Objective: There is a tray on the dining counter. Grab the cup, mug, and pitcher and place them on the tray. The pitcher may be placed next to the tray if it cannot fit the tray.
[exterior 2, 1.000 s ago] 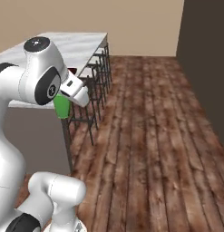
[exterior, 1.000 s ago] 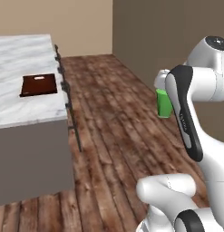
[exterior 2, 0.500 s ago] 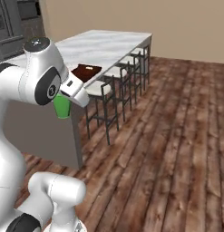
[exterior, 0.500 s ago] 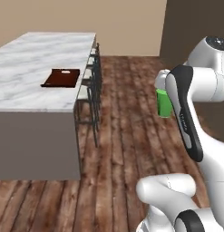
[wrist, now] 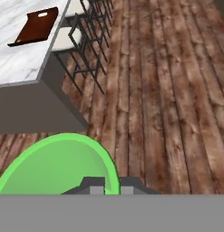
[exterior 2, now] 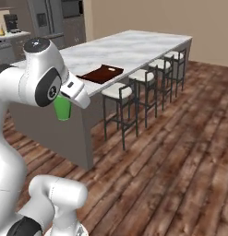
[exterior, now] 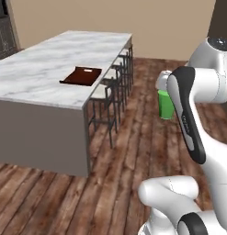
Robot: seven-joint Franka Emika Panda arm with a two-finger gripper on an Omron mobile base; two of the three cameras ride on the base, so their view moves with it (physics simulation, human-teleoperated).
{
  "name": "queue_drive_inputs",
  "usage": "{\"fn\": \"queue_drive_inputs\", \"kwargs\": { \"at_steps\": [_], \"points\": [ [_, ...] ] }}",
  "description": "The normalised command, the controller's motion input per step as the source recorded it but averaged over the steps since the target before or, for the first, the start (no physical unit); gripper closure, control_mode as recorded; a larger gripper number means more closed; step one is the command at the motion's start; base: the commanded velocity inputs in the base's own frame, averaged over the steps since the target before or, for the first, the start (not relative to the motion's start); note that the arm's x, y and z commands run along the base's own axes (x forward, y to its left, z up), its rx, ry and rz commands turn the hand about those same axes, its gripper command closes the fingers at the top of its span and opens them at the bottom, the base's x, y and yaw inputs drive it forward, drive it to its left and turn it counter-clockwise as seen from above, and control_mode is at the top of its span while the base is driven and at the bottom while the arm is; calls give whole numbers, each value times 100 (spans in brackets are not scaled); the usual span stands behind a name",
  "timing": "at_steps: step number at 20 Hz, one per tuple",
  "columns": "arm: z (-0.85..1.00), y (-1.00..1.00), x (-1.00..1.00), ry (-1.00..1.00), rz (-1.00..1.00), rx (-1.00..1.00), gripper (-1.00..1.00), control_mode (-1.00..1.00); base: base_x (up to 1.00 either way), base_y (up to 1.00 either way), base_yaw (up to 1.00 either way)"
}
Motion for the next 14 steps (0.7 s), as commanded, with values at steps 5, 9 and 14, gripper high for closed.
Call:
{"fn": "queue_drive_inputs", "kwargs": {
  "at_steps": [5, 9, 14],
  "points": [
    [0, 0, 0, 0, 0, 0, 100, 100, 20, -69, 38],
    [0, 0, 0, 0, 0, 0, 100, 100, 23, -67, 40],
    [0, 0, 0, 0, 0, 0, 100, 100, 38, -60, 38]
  ]
}}
